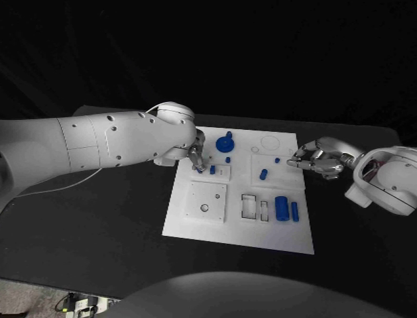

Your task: Assemble the parts on the task board

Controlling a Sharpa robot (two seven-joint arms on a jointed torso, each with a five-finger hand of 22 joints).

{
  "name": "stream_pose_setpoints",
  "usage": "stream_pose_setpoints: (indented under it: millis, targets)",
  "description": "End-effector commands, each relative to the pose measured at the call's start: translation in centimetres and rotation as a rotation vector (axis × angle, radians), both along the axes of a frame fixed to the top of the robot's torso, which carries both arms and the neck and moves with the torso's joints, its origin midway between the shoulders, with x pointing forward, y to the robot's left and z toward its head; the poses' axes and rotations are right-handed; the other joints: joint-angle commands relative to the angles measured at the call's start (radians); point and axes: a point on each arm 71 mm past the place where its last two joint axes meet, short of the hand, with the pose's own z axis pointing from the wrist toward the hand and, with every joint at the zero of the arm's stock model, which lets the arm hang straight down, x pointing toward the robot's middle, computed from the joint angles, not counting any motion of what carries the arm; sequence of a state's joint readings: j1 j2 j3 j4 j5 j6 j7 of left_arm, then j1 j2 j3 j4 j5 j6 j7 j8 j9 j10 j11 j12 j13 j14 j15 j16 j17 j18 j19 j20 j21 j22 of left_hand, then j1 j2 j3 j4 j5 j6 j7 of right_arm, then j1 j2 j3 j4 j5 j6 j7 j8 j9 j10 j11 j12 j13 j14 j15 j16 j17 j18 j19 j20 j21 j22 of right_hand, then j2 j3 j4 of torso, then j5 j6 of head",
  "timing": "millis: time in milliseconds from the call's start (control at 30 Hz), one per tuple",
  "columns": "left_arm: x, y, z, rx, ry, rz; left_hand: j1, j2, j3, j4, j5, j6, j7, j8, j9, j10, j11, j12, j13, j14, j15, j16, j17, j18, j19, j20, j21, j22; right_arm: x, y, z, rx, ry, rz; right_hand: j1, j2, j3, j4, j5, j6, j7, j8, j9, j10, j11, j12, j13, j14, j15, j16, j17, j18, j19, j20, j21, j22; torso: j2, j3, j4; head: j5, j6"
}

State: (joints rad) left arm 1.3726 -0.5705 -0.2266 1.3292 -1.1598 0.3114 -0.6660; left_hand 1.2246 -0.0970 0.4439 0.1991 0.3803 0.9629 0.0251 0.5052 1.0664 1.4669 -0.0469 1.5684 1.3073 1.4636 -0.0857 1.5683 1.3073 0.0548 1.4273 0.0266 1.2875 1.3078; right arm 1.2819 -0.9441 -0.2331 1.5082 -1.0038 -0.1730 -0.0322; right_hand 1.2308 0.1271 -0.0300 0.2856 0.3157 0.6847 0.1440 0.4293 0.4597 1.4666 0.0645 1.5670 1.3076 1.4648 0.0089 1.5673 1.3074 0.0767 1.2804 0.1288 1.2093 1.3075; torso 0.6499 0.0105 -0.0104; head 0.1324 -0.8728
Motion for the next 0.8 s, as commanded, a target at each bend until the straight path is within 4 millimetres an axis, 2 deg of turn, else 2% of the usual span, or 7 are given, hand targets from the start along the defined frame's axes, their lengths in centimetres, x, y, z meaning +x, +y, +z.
stream_pose_setpoints:
  millis: [33, 800]
  targets:
    - [-0.3, 0.1, -0.5, -0.003, 0.04, -0.007, 0.005, -0.01, 0.068, -0.063, -0.004, 0.022, -0.016, 0.004, 0.001, 0.104, -0.008, 0.002, 0.263, 0.107, -0.007, 0.002, 0.263, 0.006, 0.004, -0.004, 0.004, 0.182, 0.0, 0.1, -0.1, -0.011, 0.005, 0.008, 0.003, 0.006, 0.002, 0.0, 0.004, -0.008, -0.002, -0.004, -0.001, 0.104, 0.0, 0.004, 0.263, 0.105, 0.005, 0.003, 0.263, 0.017, -0.006, -0.002, -0.005, 0.136, -0.001, 0.0005, 0.0, -0.001, 0.0]
    - [0.6, -0.1, 1.0, 0.022, 0.128, -0.025, -0.015, -0.028, 0.12, -0.085, -0.046, 0.037, -0.017, -0.007, -0.009, 0.104, -0.009, 0.002, 0.263, 0.107, -0.009, 0.002, 0.263, 0.008, 0.001, -0.006, -0.006, 0.18, -0.1, 0.0, -0.2, -0.013, 0.011, 0.008, 0.008, 0.007, 0.005, -0.002, 0.007, -0.008, -0.002, -0.005, -0.001, 0.104, 0.001, 0.004, 0.263, 0.103, 0.006, 0.001, 0.261, 0.018, -0.01, -0.002, -0.012, 0.134, 0.001, 0.0002, -0.0001, -0.004, 0.0]
